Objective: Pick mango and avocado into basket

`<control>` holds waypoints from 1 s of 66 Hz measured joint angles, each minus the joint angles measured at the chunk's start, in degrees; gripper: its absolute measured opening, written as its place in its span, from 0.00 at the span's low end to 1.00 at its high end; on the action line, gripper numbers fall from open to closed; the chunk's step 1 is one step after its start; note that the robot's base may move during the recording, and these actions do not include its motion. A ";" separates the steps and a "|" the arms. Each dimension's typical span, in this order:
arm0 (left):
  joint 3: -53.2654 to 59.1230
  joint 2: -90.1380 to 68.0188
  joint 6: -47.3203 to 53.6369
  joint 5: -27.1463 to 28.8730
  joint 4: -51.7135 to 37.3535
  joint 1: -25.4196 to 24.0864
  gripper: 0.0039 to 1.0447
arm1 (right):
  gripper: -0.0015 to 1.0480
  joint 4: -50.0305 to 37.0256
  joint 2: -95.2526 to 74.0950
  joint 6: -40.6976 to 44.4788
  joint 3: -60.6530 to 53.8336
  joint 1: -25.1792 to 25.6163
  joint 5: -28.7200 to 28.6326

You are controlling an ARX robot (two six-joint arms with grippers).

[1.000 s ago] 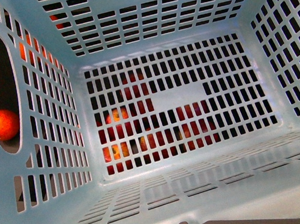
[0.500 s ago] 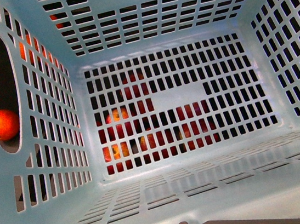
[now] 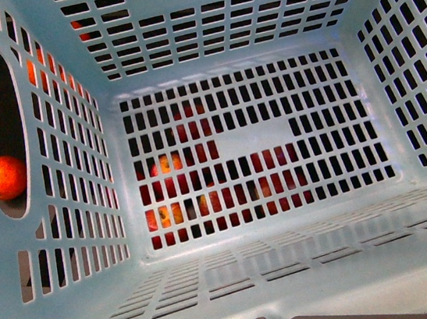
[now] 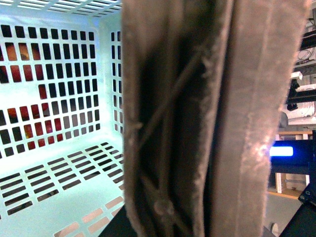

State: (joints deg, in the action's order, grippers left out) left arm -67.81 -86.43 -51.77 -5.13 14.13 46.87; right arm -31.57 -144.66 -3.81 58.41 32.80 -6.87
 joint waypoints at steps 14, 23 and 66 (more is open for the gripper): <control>0.00 0.00 0.00 0.02 0.00 0.00 0.14 | 0.59 0.37 14.14 0.63 -7.63 2.14 -6.75; 0.00 0.00 0.00 0.02 0.00 0.00 0.14 | 0.59 2.95 27.98 0.09 -13.14 3.98 -14.34; 0.00 0.00 0.00 0.20 0.00 0.00 0.14 | 0.59 12.66 77.96 -14.45 -22.95 -9.88 -22.99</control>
State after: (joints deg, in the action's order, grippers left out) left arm -67.81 -86.43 -51.77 -4.93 14.13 46.87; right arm -18.92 -66.70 -18.26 35.46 22.92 -29.87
